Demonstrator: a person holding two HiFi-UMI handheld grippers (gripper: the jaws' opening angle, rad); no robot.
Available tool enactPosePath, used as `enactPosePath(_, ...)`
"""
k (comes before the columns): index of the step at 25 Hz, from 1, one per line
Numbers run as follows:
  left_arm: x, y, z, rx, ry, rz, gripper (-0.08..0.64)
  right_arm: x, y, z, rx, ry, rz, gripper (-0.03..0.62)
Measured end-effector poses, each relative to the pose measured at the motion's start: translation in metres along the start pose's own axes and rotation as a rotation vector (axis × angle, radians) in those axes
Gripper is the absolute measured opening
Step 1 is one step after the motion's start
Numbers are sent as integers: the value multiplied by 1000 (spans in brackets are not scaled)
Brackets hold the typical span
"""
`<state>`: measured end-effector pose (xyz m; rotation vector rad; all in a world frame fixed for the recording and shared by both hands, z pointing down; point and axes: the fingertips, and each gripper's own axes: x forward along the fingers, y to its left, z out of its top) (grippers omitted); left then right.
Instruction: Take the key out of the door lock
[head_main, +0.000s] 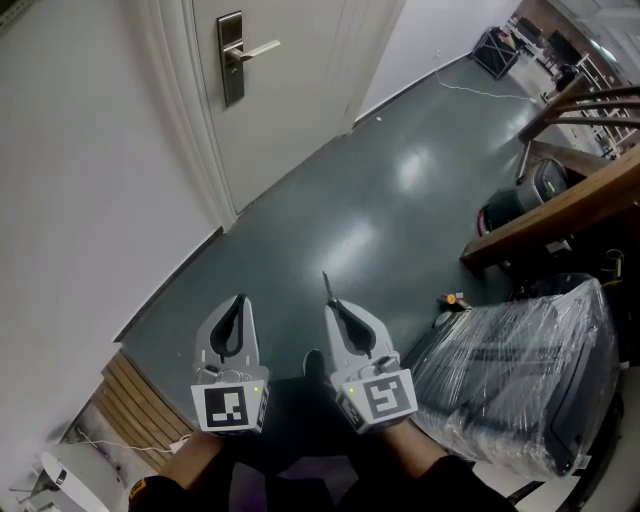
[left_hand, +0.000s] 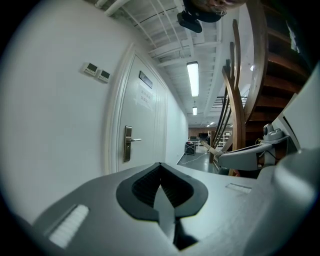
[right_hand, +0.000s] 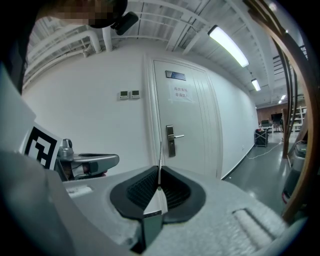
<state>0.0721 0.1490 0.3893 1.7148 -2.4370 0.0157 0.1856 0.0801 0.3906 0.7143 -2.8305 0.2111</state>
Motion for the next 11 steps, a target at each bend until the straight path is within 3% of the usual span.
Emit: enactPosePath(11,-16,-4,5,20,-19,-25,18,-17,8,-1,-16,-2,-18,15)
